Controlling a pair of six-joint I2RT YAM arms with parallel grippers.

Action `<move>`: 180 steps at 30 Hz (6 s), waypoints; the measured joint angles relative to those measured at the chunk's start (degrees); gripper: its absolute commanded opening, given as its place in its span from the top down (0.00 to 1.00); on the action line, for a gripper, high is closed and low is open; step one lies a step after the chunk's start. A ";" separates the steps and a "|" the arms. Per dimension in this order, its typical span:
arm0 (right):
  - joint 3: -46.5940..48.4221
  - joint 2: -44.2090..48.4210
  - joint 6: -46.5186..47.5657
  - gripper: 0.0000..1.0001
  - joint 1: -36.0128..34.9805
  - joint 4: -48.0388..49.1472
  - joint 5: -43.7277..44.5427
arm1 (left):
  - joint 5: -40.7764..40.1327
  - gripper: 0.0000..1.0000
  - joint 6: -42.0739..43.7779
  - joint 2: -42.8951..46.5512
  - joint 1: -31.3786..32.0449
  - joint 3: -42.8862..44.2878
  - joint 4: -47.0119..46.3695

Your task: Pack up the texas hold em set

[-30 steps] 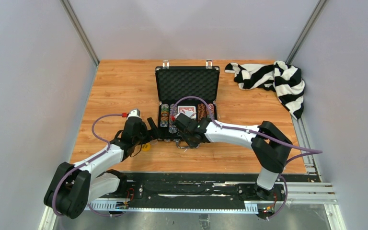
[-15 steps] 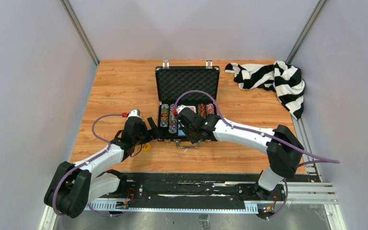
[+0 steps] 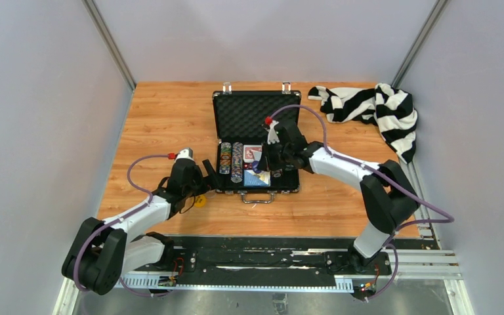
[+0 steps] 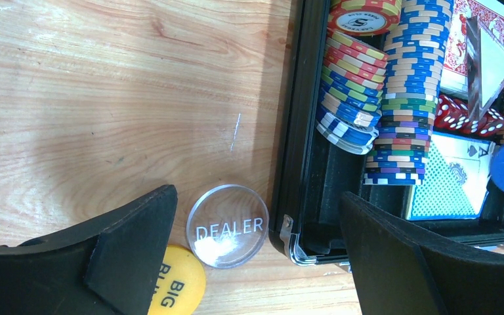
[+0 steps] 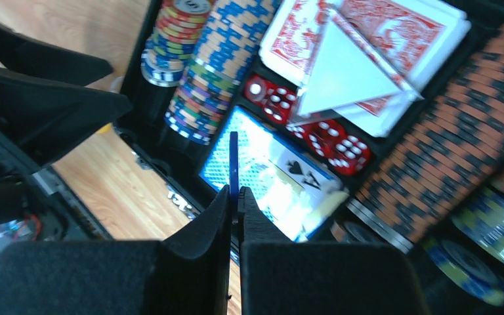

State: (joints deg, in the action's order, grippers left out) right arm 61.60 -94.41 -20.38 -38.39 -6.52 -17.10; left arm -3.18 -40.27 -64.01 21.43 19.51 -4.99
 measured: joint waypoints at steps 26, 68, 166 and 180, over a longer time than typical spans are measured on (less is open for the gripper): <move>0.15 -6.29 -1.70 0.50 0.81 1.51 -6.05 | 0.22 0.01 0.68 0.20 -0.31 0.00 0.33; 0.37 -9.46 1.73 0.99 -14.67 -3.43 10.34 | -10.93 0.05 4.83 12.35 -0.42 0.57 18.21; -6.32 8.68 5.01 0.99 -8.63 -2.78 15.76 | -14.78 0.53 15.21 -10.47 13.20 23.93 29.31; -7.98 16.41 5.22 0.97 -4.66 -3.56 15.87 | -11.61 0.53 17.84 -29.49 13.55 47.34 31.06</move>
State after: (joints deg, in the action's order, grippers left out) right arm 53.63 -78.00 -15.16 -43.05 -10.09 -1.23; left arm -14.79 -22.44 -93.49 34.98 66.85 26.06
